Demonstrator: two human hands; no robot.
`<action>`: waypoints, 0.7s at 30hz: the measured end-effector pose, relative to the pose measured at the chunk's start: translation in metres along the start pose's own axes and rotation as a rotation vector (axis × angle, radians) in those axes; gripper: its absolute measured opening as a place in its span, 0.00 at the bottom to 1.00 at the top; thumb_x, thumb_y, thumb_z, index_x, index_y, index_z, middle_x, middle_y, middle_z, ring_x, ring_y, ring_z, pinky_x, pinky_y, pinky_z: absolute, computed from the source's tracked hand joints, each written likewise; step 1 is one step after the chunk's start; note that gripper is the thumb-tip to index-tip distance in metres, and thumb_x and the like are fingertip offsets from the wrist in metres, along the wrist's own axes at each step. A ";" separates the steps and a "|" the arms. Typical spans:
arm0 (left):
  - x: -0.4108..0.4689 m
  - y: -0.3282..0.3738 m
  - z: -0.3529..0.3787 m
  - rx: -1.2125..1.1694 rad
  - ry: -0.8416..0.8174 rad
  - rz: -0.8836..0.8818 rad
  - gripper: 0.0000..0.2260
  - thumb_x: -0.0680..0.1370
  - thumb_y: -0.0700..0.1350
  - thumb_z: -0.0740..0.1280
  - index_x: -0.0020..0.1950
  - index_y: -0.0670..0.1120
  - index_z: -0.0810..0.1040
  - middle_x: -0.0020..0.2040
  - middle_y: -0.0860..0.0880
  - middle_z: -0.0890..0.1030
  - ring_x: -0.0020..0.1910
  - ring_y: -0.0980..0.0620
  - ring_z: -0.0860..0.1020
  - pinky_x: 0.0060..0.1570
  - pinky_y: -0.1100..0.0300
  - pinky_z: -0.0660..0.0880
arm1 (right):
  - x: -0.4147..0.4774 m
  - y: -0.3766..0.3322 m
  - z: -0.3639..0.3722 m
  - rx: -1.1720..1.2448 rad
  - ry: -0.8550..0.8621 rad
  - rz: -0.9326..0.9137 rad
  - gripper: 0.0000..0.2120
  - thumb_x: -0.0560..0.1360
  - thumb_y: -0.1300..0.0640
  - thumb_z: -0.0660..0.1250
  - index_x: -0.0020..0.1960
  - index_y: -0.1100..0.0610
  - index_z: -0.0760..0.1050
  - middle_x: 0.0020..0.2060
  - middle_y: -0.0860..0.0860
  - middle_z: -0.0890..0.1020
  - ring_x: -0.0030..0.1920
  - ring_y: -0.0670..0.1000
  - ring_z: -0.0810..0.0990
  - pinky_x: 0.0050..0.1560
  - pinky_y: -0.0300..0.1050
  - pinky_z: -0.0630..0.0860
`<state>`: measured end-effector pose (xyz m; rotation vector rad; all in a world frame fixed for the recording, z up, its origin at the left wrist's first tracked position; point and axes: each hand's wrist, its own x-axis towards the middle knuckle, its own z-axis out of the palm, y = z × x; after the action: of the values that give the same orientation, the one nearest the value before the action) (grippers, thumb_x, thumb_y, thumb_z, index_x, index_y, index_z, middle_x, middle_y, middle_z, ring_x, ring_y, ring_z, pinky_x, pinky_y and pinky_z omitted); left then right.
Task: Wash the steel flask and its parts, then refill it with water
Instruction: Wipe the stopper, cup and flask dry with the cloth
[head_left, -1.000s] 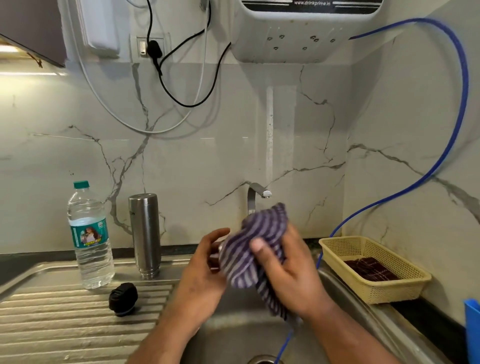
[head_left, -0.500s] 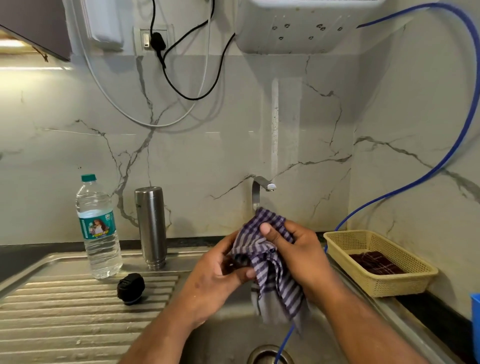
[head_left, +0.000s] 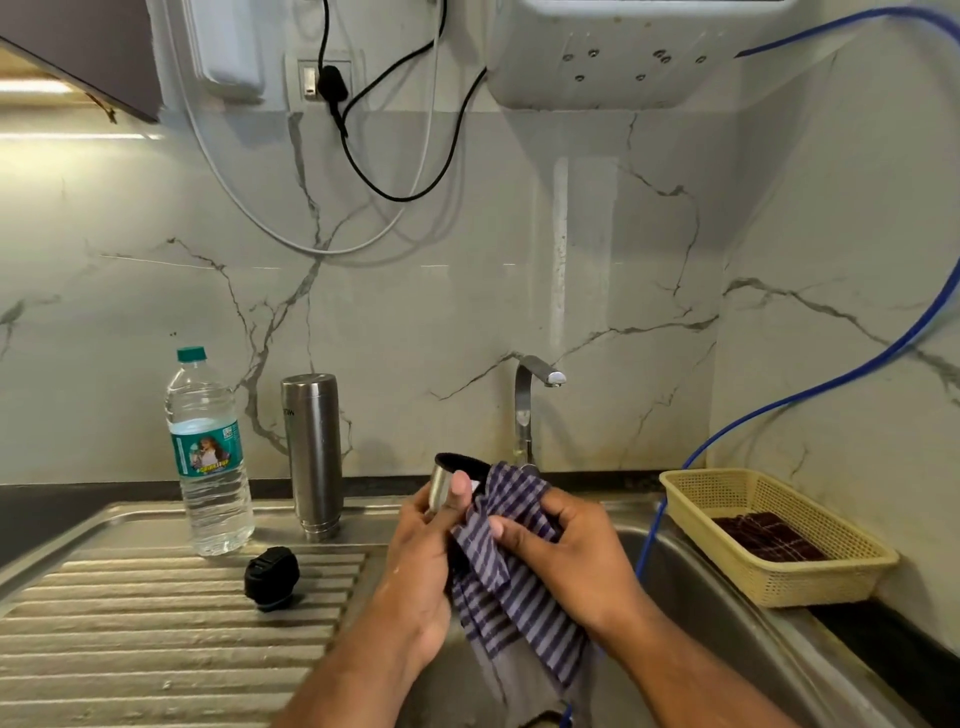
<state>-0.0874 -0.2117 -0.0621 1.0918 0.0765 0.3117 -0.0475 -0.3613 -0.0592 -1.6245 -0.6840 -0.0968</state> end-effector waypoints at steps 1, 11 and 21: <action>-0.001 -0.001 0.002 -0.011 -0.001 -0.013 0.29 0.74 0.56 0.73 0.68 0.40 0.74 0.56 0.39 0.85 0.55 0.42 0.85 0.49 0.50 0.82 | 0.002 0.003 0.000 -0.052 0.017 -0.032 0.13 0.71 0.48 0.77 0.53 0.50 0.83 0.48 0.47 0.87 0.49 0.44 0.86 0.51 0.42 0.82; -0.012 0.001 0.009 0.173 -0.220 -0.046 0.18 0.84 0.50 0.56 0.65 0.44 0.79 0.58 0.47 0.86 0.60 0.53 0.83 0.62 0.56 0.74 | 0.006 0.008 -0.011 -0.351 0.088 -0.151 0.40 0.60 0.28 0.78 0.67 0.41 0.70 0.59 0.36 0.77 0.60 0.35 0.76 0.60 0.31 0.73; -0.018 0.023 0.005 0.283 -0.271 0.037 0.17 0.74 0.50 0.68 0.58 0.42 0.84 0.56 0.43 0.86 0.57 0.49 0.84 0.60 0.52 0.76 | 0.009 -0.001 -0.026 -0.452 -0.125 -0.373 0.17 0.77 0.44 0.70 0.62 0.51 0.79 0.55 0.43 0.81 0.56 0.46 0.80 0.56 0.48 0.79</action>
<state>-0.1087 -0.2111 -0.0412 1.4081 -0.1451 0.1866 -0.0319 -0.3824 -0.0493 -1.9236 -1.1167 -0.4505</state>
